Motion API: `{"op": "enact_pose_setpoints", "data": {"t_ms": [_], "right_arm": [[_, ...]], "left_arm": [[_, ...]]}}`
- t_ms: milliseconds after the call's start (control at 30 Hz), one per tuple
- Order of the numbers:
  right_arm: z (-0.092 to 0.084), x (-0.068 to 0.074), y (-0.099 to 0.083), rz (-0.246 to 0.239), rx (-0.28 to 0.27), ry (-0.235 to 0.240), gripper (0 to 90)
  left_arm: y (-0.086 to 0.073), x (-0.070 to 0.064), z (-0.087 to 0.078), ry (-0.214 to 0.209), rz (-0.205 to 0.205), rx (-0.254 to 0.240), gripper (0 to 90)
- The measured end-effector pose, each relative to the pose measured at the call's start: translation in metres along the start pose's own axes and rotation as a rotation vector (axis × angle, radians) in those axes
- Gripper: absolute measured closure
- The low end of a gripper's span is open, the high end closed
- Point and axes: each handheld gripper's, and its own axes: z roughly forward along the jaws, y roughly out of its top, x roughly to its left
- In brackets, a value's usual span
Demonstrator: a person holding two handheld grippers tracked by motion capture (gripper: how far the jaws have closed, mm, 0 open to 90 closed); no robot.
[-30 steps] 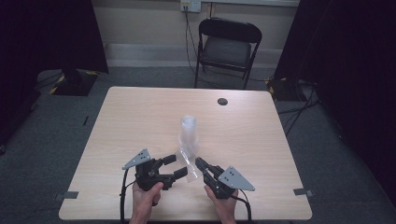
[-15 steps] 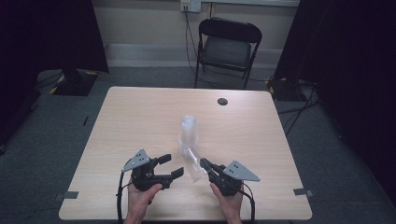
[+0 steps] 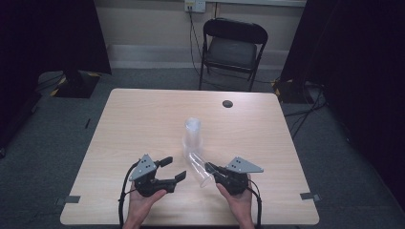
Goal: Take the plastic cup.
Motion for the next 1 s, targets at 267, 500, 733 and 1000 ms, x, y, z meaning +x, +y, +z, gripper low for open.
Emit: {"op": "enact_pose_setpoints", "data": {"t_ms": [267,500,733,1000], "right_arm": [[0.001,-0.007,0.007,0.003,0.097,0.024,88.0],[0.005,-0.011,0.010,0.019,0.190,0.072,88.3],[0.012,-0.014,0.015,0.048,0.302,0.113,89.0],[0.023,-0.014,0.025,0.062,0.435,0.187,89.3]], "left_arm": [[-0.004,-0.005,0.005,0.039,0.149,0.051,24.6],[-0.004,-0.011,0.009,-0.013,0.265,0.120,20.4],[-0.005,-0.019,0.013,-0.015,0.356,0.142,21.0],[-0.011,-0.027,0.020,-0.007,0.436,0.193,15.8]]}}
